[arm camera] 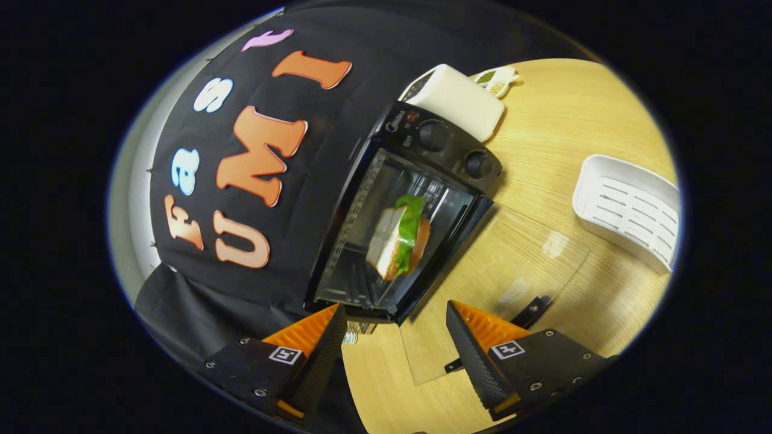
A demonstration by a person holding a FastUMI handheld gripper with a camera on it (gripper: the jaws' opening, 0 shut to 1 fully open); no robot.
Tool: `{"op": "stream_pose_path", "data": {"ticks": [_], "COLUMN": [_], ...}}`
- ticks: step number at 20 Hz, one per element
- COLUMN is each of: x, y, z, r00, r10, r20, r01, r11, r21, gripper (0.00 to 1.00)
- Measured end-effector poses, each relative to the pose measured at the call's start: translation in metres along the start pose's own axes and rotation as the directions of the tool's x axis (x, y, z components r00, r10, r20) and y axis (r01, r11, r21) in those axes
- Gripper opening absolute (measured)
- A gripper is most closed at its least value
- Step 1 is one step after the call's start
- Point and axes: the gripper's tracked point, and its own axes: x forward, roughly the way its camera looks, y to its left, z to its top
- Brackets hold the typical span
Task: Open the toaster oven, put the food inside, and close the toaster oven door.
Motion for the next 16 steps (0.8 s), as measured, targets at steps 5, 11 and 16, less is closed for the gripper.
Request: {"op": "stream_pose_path", "data": {"ticks": [5, 11, 16], "x": [-0.032, -0.039, -0.021], "y": [-0.025, -0.091, -0.127], "z": [-0.023, -0.041, -0.054], "r00": [0.991, 0.927, 0.866], "r10": [-0.133, -0.37, -0.497], "r20": [0.014, 0.057, 0.047], "r01": [0.128, 0.298, 0.31], "r11": [0.915, 0.636, 0.461], "r21": [-0.383, -0.712, -0.831], "gripper": [0.98, 0.99, 0.99]}}
